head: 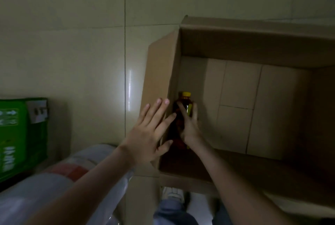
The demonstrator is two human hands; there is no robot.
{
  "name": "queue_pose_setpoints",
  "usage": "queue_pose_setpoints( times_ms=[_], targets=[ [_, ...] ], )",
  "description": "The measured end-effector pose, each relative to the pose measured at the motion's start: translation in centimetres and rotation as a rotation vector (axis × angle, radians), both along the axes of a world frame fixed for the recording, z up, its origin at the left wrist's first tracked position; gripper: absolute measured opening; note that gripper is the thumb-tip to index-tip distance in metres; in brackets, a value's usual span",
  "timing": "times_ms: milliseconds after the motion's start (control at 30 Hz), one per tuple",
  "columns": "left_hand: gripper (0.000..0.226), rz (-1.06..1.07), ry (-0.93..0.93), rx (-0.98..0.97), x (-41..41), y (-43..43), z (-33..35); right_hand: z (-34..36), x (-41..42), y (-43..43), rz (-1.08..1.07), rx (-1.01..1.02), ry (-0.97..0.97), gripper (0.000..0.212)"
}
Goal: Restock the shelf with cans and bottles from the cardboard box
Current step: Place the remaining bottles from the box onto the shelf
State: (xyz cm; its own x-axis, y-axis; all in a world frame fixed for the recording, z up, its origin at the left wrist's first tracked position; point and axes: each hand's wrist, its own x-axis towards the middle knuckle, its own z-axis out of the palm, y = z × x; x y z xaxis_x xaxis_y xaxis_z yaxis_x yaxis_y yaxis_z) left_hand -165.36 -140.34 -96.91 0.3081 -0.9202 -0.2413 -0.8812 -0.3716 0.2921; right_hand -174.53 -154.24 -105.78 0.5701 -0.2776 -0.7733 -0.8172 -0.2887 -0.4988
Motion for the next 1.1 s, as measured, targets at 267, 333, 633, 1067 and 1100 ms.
queue_pose_setpoints(
  times_ms=[267,333,633,1067,1100],
  targets=[
    [0.073,0.223,0.386,0.234,0.2,-5.7,12.4,16.4,-3.9,-7.7,-0.54,0.078,-0.205,0.081],
    [0.074,0.388,0.828,0.337,0.2,-8.6,18.4,23.9,-4.8,-9.5,-0.63,0.152,-0.307,0.081],
    [0.094,0.102,1.491,0.147,-2.7,-17.6,46.9,56.9,-9.7,-13.7,-0.626,0.058,-0.749,0.096],
    [0.097,-0.347,1.131,-0.114,-26.1,-14.7,77.9,87.3,-32.9,-6.3,-0.726,-0.626,-0.941,0.107],
    [0.096,-0.394,1.107,-0.165,-29.0,-14.0,79.6,89.1,-36.0,-5.2,-0.735,-0.655,-0.974,0.103]
  ],
)
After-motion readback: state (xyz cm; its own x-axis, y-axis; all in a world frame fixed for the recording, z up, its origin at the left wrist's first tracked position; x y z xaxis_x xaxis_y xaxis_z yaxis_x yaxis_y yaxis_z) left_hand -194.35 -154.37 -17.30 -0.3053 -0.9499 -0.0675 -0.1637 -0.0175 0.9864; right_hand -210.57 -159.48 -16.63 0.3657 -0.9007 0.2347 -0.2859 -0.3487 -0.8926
